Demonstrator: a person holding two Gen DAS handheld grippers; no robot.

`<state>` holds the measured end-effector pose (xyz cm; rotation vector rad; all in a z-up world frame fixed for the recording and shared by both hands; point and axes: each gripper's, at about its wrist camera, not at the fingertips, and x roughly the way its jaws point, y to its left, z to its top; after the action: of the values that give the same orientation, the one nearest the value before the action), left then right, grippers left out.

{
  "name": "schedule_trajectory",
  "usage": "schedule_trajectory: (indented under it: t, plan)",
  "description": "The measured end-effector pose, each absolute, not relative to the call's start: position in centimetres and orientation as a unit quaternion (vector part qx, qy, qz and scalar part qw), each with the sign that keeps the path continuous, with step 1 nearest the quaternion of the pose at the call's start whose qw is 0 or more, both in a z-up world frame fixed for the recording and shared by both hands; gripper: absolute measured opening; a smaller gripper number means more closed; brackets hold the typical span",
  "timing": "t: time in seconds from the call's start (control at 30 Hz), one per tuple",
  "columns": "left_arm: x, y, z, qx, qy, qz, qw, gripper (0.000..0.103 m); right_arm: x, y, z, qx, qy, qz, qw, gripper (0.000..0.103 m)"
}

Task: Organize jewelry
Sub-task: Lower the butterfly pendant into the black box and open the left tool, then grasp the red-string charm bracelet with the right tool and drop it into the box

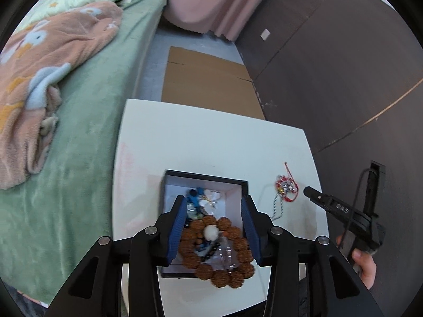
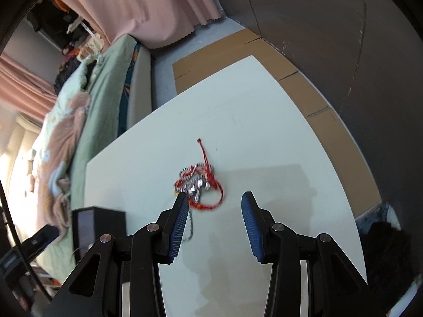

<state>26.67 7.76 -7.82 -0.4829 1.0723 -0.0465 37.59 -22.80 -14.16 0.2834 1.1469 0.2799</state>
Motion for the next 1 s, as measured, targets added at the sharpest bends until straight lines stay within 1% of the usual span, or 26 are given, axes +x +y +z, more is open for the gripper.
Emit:
schedule_trajectory:
  t: [0.27,0.3,0.33,0.43,0.47,0.63,0.8,1.0]
  plan:
    - [26.4,8.9,-7.6,-0.230,0.506,-0.009,0.831,0.044,40.0,-20.0,-16.5,0.097,0.568,0.131,0.807,0.042]
    - [26.4,8.8,-7.6,-0.230,0.506,-0.009,0.831,0.044,40.0,-19.9,-16.4,0.091,0.562,0.129,0.812,0.028]
    - [26.4,8.7,-7.6,-0.229,0.506,-0.009,0.832,0.044,40.0,-19.7,-16.4,0.081,0.560,0.128,0.815,0.017]
    - [26.4,8.5,-7.6,-0.230,0.505,-0.015,0.832,0.044,39.7,-20.2,-16.3,0.100,0.561,0.142,0.810,0.014]
    - [26.4,8.3,-7.6,-0.229,0.505,-0.017,0.832,0.044,39.4,-20.5,-15.9,0.098,0.553,0.141,0.815,0.005]
    - [26.7,7.3,-7.7,-0.232,0.506,-0.028,0.831,0.044,37.9,-21.9,-13.3,0.121,0.528,0.168,0.824,0.006]
    - [26.6,6.9,-7.5,-0.234,0.503,-0.035,0.831,0.044,36.4,-22.0,-8.7,0.122,0.491,0.200,0.839,0.005]
    - [25.8,7.9,-6.6,-0.243,0.492,-0.033,0.835,0.044,34.4,-19.6,-2.4,0.114,0.444,0.251,0.853,0.005]
